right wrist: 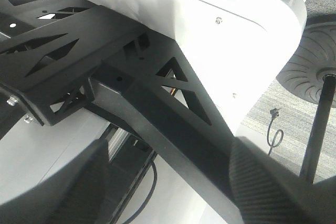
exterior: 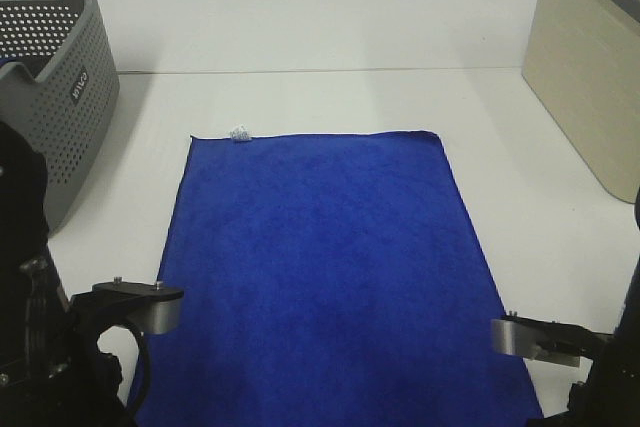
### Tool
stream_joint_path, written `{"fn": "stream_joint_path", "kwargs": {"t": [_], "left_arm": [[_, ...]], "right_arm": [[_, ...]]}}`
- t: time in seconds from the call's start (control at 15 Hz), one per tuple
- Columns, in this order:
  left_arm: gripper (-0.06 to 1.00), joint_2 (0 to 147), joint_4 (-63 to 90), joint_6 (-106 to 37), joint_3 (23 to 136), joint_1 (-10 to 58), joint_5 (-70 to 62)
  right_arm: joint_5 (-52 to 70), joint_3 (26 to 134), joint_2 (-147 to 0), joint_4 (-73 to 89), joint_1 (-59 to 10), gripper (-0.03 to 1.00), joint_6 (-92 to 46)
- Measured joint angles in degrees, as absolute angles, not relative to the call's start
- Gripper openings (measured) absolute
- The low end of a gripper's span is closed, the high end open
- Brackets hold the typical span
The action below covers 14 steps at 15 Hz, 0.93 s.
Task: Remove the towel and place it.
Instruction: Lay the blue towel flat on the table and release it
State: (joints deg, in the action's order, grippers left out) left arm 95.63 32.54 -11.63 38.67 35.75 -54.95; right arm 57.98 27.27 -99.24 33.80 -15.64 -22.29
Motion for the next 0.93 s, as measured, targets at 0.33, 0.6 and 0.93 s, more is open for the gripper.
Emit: {"fn": "stream_joint_path", "kwargs": {"t": [0.33,0.6,0.93], "left_arm": [[0.69,95.7,31.4,-11.2,42.8,35.8,-58.3],[0.69,95.7,20.6,-3.9,54.1,33.1,-61.7],[0.69,98.1,9.3,-1.8,72.6,21.9,-63.4]], "right_arm": [[58.7,33.3,-95.8,32.3,-15.5,0.66,-22.1],[60.4,44.9,-95.2,28.7,-15.5,0.66,-19.4],[62.9,66.9,-96.2,14.6,-15.5,0.79,-12.7]]}}
